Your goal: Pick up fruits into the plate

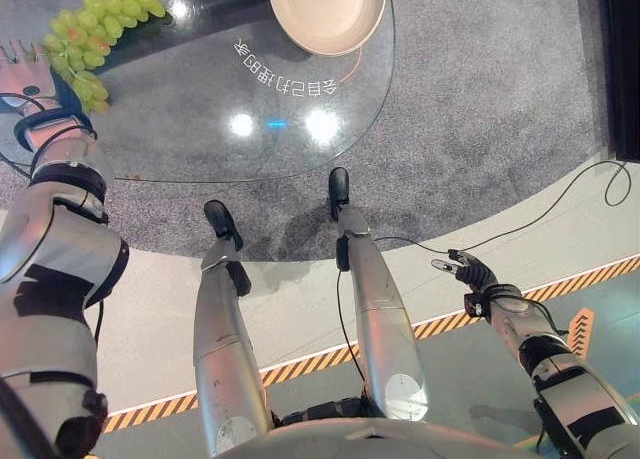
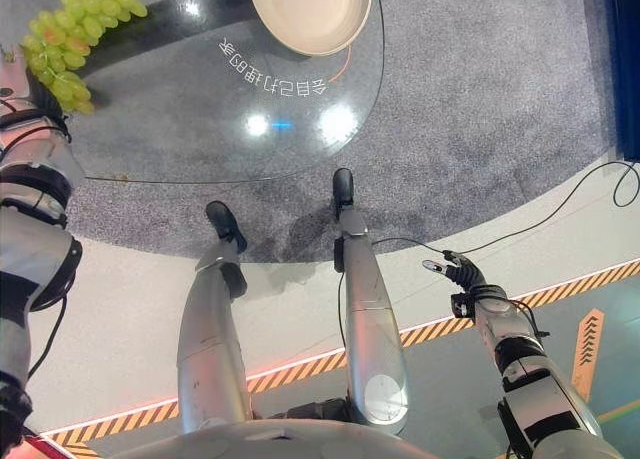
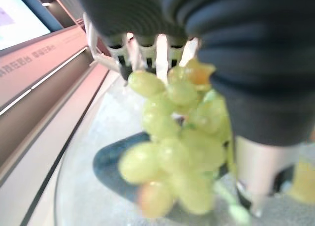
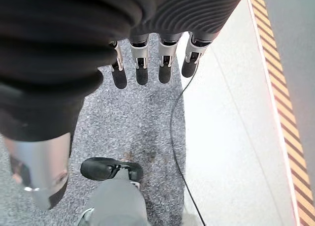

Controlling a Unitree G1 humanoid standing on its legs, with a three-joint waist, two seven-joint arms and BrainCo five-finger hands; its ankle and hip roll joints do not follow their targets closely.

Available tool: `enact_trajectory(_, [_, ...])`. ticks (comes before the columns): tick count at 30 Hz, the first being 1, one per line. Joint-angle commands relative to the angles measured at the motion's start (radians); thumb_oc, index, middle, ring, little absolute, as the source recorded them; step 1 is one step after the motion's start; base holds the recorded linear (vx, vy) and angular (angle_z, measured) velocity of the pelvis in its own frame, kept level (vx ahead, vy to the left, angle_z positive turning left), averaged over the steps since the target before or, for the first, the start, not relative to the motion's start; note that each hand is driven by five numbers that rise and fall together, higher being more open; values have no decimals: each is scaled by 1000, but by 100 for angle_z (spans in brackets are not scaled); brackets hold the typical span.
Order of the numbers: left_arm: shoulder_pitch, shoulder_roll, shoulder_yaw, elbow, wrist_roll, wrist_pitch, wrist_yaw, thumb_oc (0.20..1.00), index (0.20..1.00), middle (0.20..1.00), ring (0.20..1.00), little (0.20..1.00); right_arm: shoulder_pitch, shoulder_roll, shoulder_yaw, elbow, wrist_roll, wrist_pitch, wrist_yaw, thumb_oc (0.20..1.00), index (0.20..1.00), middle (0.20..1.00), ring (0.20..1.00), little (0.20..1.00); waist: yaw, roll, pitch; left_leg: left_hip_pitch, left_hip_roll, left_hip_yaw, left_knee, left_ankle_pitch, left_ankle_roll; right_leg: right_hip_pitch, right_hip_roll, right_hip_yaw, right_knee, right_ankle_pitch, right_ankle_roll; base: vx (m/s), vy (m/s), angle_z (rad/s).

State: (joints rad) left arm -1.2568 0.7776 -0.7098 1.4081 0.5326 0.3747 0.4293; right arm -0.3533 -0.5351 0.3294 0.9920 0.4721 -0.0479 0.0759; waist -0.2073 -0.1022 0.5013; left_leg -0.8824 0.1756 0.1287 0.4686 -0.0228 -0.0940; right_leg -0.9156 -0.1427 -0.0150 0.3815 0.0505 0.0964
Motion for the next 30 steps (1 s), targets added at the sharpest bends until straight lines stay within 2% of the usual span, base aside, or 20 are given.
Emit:
enact_trajectory(1, [22,59,20,59,8,28,18,1000,1000,1000,1000,1000,50,-32,30,-40,45,1,8,1000,1000,1000,1000,1000,2,-26,19,8,-117,-8,-7,-90,33,37,109,-26,-3,-71,-33,0,0,0])
enact_trajectory(5, [19,51,14,51,-50,-23,8,1000,1000,1000,1000,1000,40,-38,31,-64,51,16,-4,1000,1000,1000,1000,1000,0,-21,19,-1,-117,-8,-5,-89,29,29,106,-26,-3,-73,-34,0,0,0])
enact_trajectory(6, [17,50,12,51,-62,-33,1,928,928,928,928,928,39,-39,31,-62,51,15,-2,1000,1000,1000,1000,1000,-1,-21,19,-1,-116,-7,-5,-89,29,30,105,-26,-3,-73,-35,0,0,0])
enact_trajectory(7, [20,46,12,47,-74,-42,1,633,633,633,633,633,39,-42,29,-66,51,20,0,1000,1000,1000,1000,1000,-1,-20,19,2,-115,-5,-8,-88,27,31,105,-27,-4,-73,-34,0,0,0])
enact_trajectory(8, [21,46,12,46,-80,-45,2,576,576,576,576,576,40,-42,29,-67,50,20,0,1000,1000,1000,1000,1000,-1,-20,19,2,-115,-5,-8,-87,27,32,105,-27,-5,-73,-34,0,0,0])
enact_trajectory(9, [23,45,15,45,-95,-57,-3,416,416,416,416,416,43,-40,28,-63,48,15,1,1000,1000,1000,1000,1000,-2,-20,19,5,-114,-3,-10,-87,26,35,104,-27,-5,-74,-33,0,0,0])
enact_trajectory(10, [25,45,18,44,-122,-70,3,200,200,200,200,200,44,-40,28,-61,46,14,2,1000,1000,1000,1000,1000,-2,-19,19,9,-113,0,-13,-86,26,38,105,-28,-6,-75,-34,0,0,0])
enact_trajectory(12, [21,45,16,37,-145,-102,10,200,200,200,200,200,50,-42,28,-68,47,13,4,1000,1000,1000,1000,1000,-5,-19,19,16,-111,6,-20,-83,24,44,104,-29,-13,-76,-33,0,0,0])
enact_trajectory(15, [20,48,16,37,-165,-119,16,200,200,200,200,200,52,-42,29,-69,47,12,2,1000,1000,1000,1000,1000,-5,-18,19,18,-111,6,-22,-81,24,45,105,-29,-13,-76,-34,0,0,0])
enact_trajectory(18, [12,53,20,18,-196,-170,40,200,200,200,200,200,58,-43,30,-74,49,-1,-5,1000,1000,1000,1000,1000,-5,-11,19,24,-113,8,-29,-78,23,49,105,-28,-12,-81,-35,0,0,0])
enact_trajectory(25, [22,54,46,-13,-242,-197,66,200,200,200,200,200,73,-33,31,-88,43,-5,-15,1000,1000,1000,1000,1000,1,-9,19,40,-113,10,-44,-74,23,63,105,-31,-18,-85,-35,-5,-3,2])
enact_trajectory(30, [35,57,72,-34,-285,-246,113,200,200,200,200,200,81,-27,30,-88,39,-18,-17,1000,1000,1000,1000,1000,8,-8,19,61,-114,14,-56,-70,22,80,103,-38,-21,-87,-33,-10,0,4])
